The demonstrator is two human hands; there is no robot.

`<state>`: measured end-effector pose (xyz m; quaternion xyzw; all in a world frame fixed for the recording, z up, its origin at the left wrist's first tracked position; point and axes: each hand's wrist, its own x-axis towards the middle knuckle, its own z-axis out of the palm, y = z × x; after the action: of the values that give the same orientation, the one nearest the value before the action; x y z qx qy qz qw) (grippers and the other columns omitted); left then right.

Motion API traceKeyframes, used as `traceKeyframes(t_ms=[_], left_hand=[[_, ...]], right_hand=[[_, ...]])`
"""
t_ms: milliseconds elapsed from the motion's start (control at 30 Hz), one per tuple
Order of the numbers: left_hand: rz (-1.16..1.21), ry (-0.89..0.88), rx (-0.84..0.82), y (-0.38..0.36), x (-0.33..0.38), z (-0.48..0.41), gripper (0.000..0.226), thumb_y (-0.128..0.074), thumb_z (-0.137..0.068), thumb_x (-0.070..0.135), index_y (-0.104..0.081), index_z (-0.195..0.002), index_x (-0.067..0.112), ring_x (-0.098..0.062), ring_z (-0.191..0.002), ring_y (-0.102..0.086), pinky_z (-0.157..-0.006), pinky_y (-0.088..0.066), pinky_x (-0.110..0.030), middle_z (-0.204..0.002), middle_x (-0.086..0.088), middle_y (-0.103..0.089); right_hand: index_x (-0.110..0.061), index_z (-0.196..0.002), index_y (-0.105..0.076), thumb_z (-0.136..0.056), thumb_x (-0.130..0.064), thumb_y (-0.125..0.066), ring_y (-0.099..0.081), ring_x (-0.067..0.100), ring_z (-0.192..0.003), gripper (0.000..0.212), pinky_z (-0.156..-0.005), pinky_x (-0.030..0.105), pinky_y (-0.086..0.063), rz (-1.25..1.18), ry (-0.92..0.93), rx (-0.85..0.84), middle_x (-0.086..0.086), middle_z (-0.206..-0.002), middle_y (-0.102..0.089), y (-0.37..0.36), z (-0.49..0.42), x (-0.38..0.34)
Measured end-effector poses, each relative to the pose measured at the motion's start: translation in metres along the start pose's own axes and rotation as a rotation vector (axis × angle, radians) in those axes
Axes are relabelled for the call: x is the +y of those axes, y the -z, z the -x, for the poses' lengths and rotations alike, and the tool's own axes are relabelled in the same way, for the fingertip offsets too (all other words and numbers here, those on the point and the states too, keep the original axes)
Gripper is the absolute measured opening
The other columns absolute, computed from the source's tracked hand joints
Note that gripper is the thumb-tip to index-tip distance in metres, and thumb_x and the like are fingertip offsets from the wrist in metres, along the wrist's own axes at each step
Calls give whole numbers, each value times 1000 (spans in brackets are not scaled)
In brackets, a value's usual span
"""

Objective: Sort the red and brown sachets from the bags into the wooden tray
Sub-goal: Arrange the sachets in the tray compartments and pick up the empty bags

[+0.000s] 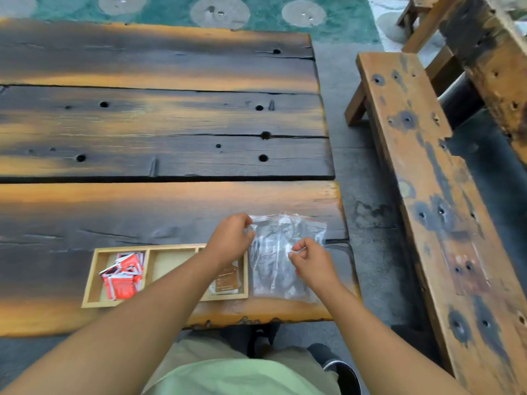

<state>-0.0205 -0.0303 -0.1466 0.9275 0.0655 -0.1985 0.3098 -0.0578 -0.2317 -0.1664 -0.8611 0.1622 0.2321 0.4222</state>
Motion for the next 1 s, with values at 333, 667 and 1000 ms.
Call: traceKeyframes(t_ms=[333,667,1000], left_hand=[[-12,243,-206,-20,-8,-42,24,-75,-85,24,-55,-81,11,-25,-71,-53,-66,-41,-32,-78,-14,-55],[126,205,-178,-39,0,-50,16,-60,-89,10,-53,-74,12,-31,-86,-69,-82,-55,-43,-85,-15,-73],[499,205,-326,-33,36,-44,42,-46,-102,41,-58,-108,2,-26,-75,-65,-73,-56,-38,-87,-12,-64]], right_hand=[[-17,-97,-50,-88,-31,-67,-60,22,-79,23,-62,36,-46,207,-192,190,5,-91,-63,27,-28,45],[-16,-72,-48,-87,-33,-69,-59,24,-72,31,-63,36,-48,159,-263,187,2,-75,-60,18,-39,44],[-16,-70,-49,-86,-20,-68,-49,15,-63,25,-57,30,-36,-29,-122,126,-4,-67,-53,21,-38,41]])
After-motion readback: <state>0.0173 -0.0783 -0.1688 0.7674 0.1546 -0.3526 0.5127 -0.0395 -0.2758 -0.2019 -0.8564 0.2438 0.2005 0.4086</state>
